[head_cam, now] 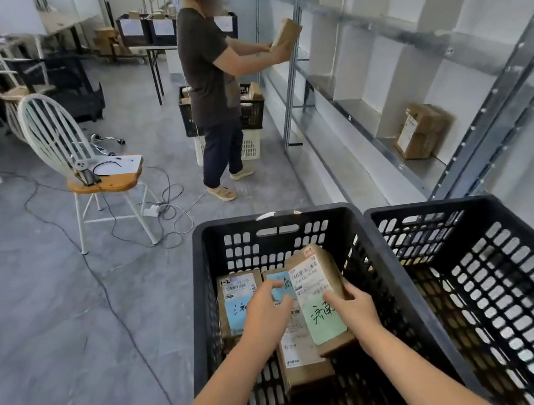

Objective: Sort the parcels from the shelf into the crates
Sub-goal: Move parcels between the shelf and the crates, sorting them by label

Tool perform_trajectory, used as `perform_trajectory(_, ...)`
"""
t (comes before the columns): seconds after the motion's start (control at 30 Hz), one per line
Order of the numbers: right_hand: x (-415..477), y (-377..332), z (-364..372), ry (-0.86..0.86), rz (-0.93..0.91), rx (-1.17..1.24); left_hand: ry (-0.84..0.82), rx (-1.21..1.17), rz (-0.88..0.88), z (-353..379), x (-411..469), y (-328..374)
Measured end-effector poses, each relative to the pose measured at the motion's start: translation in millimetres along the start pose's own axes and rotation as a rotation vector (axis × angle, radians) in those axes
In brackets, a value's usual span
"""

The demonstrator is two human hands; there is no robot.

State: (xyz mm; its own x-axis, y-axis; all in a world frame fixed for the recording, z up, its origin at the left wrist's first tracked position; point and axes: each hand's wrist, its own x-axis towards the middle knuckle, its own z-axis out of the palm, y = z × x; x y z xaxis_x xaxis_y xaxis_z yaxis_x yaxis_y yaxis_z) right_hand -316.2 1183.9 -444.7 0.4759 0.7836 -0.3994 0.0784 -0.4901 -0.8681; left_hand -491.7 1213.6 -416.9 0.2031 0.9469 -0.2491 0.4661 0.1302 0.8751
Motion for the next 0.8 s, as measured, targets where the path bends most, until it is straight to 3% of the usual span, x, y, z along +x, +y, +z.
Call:
perform_trajectory(0.13, 16.5, 4.9, -6.6, -0.017, 0.062, 0.021, 0.001, 0.039, -0.005, 1.3, 4.7, -5.3)
perform_trajectory(0.4, 32.6, 13.1, -7.3, -0.145, -0.021, -0.149, -0.004, 0.046, 0.039, 13.5, 5.8, -12.4)
perform_trajectory(0.57, 41.4, 21.5, -4.7, -0.068, 0.015, -0.166, -0.012, 0.173, 0.014, 8.8, 3.6, -17.2)
perform_trajectory(0.67, 39.6, 18.4, -0.6, -0.082, -0.051, -0.263, -0.019, 0.222, 0.007, 1.9, 3.2, -16.4)
perform_trajectory(0.8, 24.2, -1.6, -3.5, -0.109, -0.259, -0.366, -0.018, 0.385, 0.126, -5.0, 9.0, -7.1)
